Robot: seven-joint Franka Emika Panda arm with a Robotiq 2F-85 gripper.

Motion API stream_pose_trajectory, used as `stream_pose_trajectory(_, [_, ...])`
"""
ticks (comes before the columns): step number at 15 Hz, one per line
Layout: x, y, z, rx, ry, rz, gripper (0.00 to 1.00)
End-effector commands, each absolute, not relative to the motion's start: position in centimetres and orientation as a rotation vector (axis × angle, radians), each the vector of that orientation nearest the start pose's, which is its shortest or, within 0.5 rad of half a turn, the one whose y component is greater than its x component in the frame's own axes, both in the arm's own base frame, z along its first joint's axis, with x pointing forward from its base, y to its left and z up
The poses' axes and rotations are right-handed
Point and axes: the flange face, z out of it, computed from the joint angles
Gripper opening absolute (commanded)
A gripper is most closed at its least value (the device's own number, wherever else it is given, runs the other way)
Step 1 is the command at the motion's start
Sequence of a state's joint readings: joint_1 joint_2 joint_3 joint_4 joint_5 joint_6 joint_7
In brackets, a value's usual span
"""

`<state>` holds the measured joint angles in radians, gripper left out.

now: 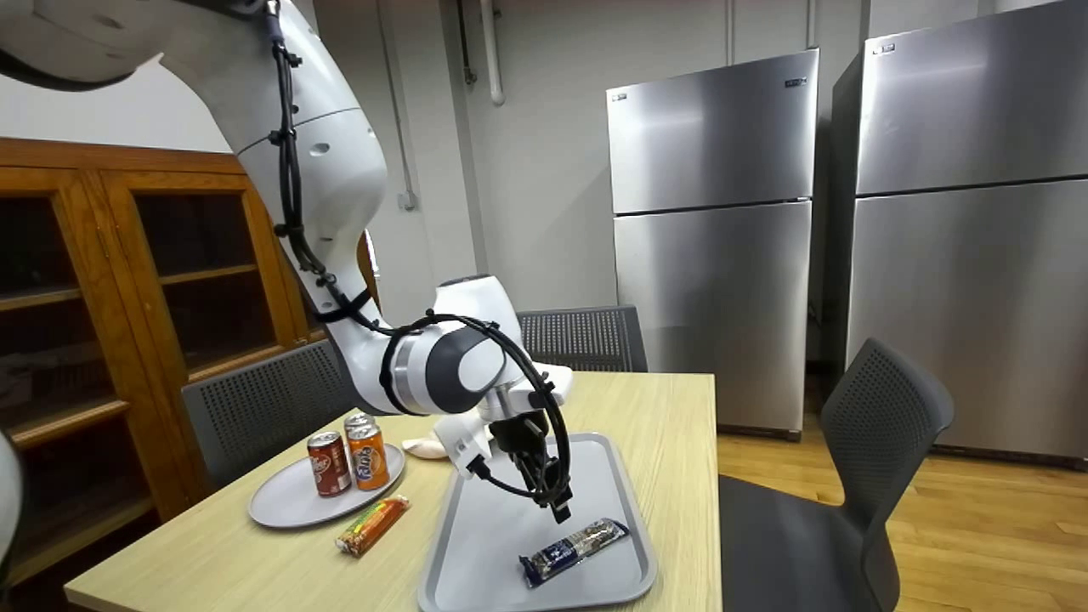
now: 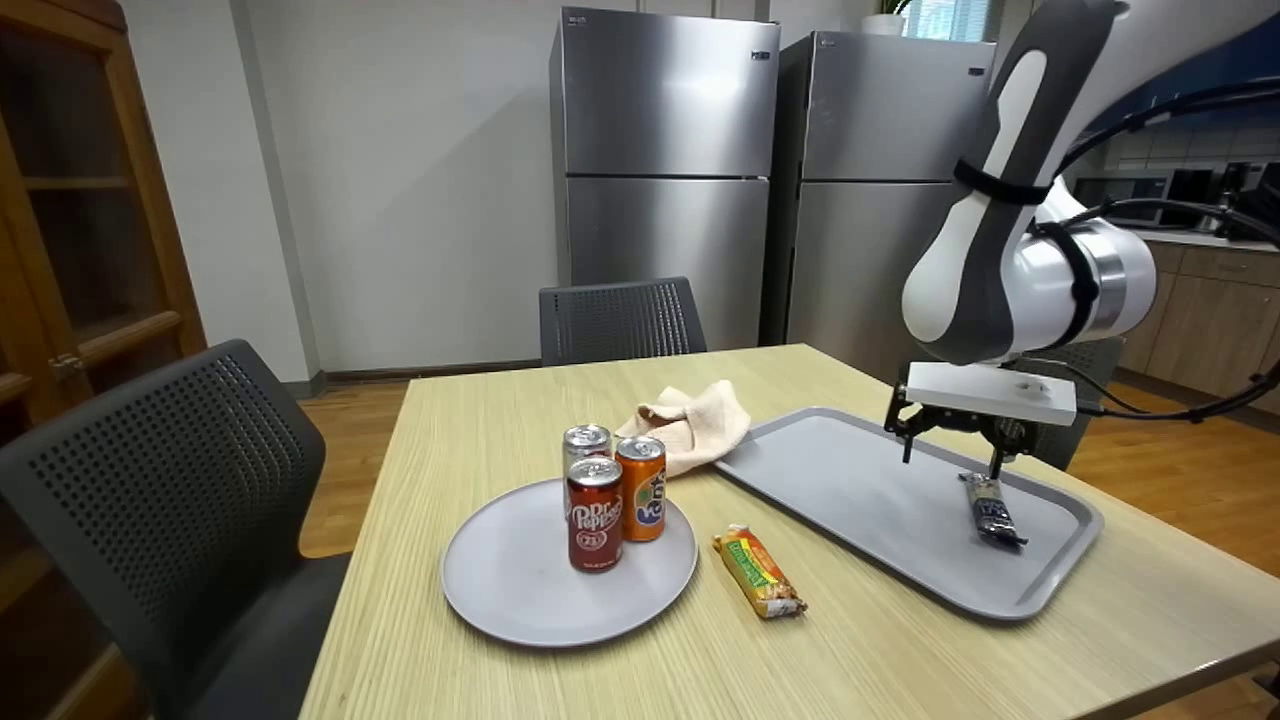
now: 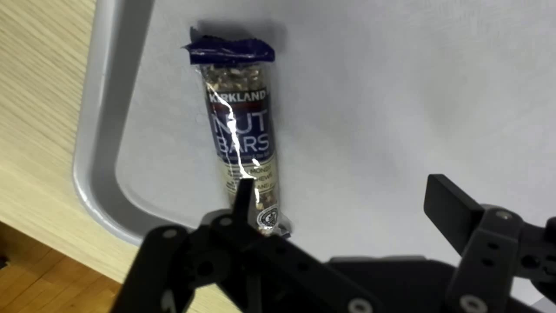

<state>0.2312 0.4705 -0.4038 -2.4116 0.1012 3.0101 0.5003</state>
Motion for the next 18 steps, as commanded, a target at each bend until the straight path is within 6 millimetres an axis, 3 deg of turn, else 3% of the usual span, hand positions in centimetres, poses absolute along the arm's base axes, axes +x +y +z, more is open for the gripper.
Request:
stream_pose_trajectory(1, [49.8,-12.2,15.3,-2.985,1.162,-0.29,1.0])
stream_pose_trajectory(8, [49.2,-14.9,14.2,-2.911,1.217,-0.232,1.0])
stream_pose_trajectory(18, [48.1,-17.2,12.6,-2.885,1.196,-0.166,1.0])
